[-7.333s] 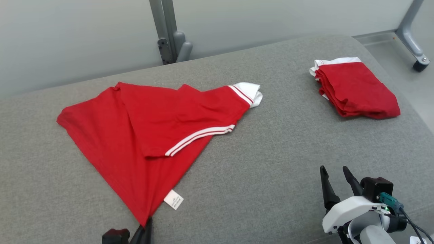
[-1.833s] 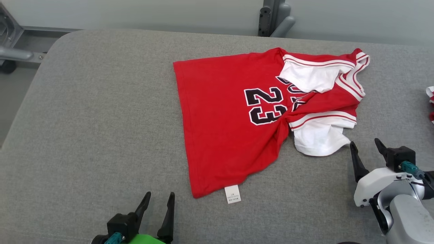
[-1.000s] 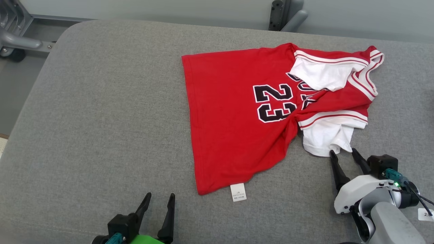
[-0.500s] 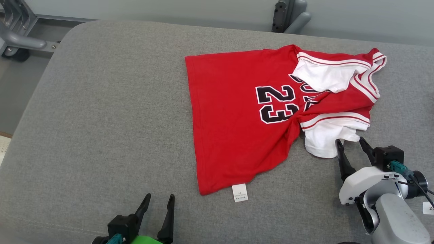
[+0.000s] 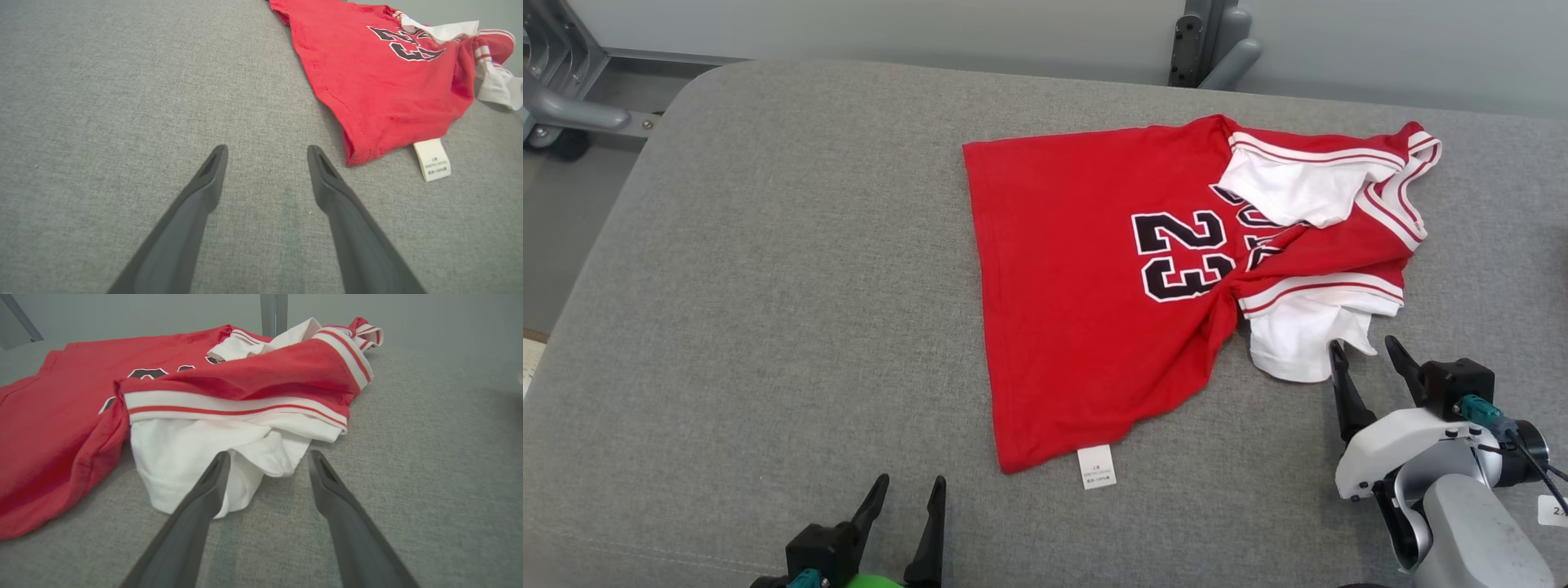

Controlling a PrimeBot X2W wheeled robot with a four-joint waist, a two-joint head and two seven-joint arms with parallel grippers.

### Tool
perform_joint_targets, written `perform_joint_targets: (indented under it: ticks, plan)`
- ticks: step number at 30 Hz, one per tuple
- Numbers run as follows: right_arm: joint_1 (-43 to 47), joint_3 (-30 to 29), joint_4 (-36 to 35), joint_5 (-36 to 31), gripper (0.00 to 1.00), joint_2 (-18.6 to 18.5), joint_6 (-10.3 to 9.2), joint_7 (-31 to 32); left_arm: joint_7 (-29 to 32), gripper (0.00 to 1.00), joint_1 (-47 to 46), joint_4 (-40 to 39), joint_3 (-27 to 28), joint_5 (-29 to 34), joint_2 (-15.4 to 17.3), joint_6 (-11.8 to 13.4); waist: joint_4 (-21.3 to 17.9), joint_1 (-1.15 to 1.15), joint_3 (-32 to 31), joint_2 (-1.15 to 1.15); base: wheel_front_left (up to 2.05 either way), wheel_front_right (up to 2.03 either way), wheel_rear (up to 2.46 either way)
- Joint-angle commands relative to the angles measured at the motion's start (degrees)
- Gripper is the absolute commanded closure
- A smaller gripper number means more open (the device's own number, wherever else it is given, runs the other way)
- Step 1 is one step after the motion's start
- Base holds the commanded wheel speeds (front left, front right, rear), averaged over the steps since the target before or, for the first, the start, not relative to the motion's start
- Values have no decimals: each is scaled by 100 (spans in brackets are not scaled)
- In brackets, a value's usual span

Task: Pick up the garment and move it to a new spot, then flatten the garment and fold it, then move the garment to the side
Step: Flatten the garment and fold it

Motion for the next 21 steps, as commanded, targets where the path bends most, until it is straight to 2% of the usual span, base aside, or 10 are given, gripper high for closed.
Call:
perform_joint_targets:
  ticks: [1,4,5,6,7,10,16,21]
  plan:
    - [23,17,-8,-37,4,-40,-9,-14,1,0,28,6,18,47,15,-16,3,0,7,0,0,0,0]
    - [-53,32,30,-79,9,-67,-9,-14,1,0,11,27,-2,35,15,-16,23,0,19,0,0,0,0]
    - [-73,34,49,-96,14,-75,-9,-14,1,0,8,30,-8,22,15,-14,34,0,23,0,0,0,0]
    - [-98,64,72,-127,14,-94,-9,-14,1,0,6,35,-14,15,15,-14,47,0,25,0,0,0,0]
    - [-117,78,111,-138,33,-101,-9,-14,1,0,8,40,-18,5,15,-11,58,0,28,0,0,0,0]
    - [-151,90,231,-171,100,-114,-9,-14,1,0,11,46,-23,-16,15,8,90,0,26,0,0,0,0]
    - [-199,100,359,-211,100,-142,-9,-14,1,0,69,44,35,-23,16,33,47,0,-51,0,0,0,0]
    - [84,119,144,-221,100,-270,-9,-14,1,0,185,20,127,34,16,-1,-225,0,-270,0,0,0,0]
